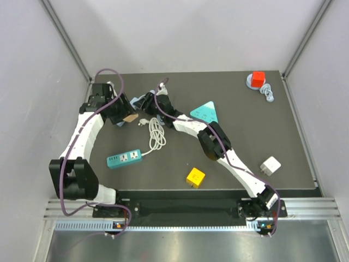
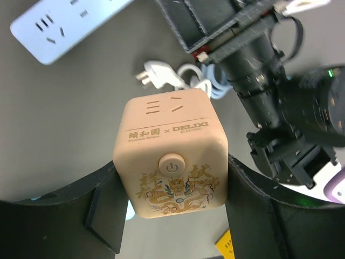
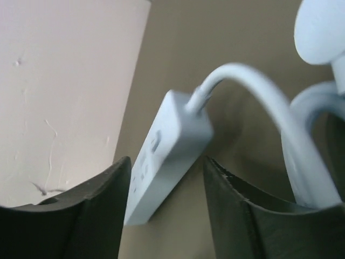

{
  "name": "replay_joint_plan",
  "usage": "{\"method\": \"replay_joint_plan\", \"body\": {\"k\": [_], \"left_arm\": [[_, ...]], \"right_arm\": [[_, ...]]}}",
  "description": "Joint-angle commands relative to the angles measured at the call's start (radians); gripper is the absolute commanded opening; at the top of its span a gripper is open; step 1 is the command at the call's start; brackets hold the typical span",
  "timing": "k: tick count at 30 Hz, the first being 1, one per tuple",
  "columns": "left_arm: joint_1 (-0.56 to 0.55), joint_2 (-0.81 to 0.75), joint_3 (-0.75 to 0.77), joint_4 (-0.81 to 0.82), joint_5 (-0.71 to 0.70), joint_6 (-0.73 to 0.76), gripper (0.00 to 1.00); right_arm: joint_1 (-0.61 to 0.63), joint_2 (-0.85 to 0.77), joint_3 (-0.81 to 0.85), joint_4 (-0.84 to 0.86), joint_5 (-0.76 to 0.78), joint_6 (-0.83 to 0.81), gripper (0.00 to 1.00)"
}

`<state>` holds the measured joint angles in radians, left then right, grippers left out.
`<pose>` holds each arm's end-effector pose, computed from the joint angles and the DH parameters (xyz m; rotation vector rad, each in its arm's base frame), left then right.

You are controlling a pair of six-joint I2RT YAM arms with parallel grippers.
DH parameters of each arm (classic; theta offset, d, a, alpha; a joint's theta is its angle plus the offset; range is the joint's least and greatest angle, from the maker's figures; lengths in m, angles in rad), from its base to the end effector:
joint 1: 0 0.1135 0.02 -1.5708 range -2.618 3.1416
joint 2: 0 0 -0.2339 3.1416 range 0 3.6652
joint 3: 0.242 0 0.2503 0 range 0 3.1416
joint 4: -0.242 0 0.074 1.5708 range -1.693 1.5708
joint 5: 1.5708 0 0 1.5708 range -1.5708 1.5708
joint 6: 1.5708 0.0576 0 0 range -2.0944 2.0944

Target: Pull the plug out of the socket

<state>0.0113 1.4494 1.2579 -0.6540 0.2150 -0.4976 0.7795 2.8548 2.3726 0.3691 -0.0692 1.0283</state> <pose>0.3282 -0.0086 0.2608 -0.5186 2.3919 -0.4795 0.4368 0.4373 0.1053 0.1769 1.8861 1.3689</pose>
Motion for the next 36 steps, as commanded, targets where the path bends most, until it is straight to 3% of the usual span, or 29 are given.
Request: {"method": "replay_joint_plan", "body": {"k": [1, 8, 14, 22, 26, 36], "left_arm": [[-0.008, -0.099, -0.003, 0.004, -0.009, 0.013, 0.00], [-0.008, -0.227, -0.012, -0.075, -0.009, 0.044, 0.00], [-0.008, -0.349, -0.064, -0.127, 0.059, 0.036, 0.00], [-0.158, -0.452, -0.313, -0.070, 0.110, -0.097, 0.00], [-0.276, -0.506, -0.460, 0.078, 0.141, -0.174, 0.00], [-0.462, -0.548, -0.837, 0.568, 0.130, -0.407, 0.00]], "right_arm": [[-0.003, -0.144, -0.026, -0.061, -0.072, -0.031, 0.57], [-0.022, -0.207, -0.064, -0.134, -0.190, -0.048, 0.73], [-0.040, -0.299, -0.102, -0.240, -0.276, -0.062, 0.77], [-0.057, -0.691, -0.481, -0.366, -0.247, -0.258, 0.83], [-0.092, -0.915, -0.770, -0.383, -0.199, -0.370, 0.88], [-0.181, -1.350, -1.312, -0.299, -0.218, -0.384, 0.91]]}}
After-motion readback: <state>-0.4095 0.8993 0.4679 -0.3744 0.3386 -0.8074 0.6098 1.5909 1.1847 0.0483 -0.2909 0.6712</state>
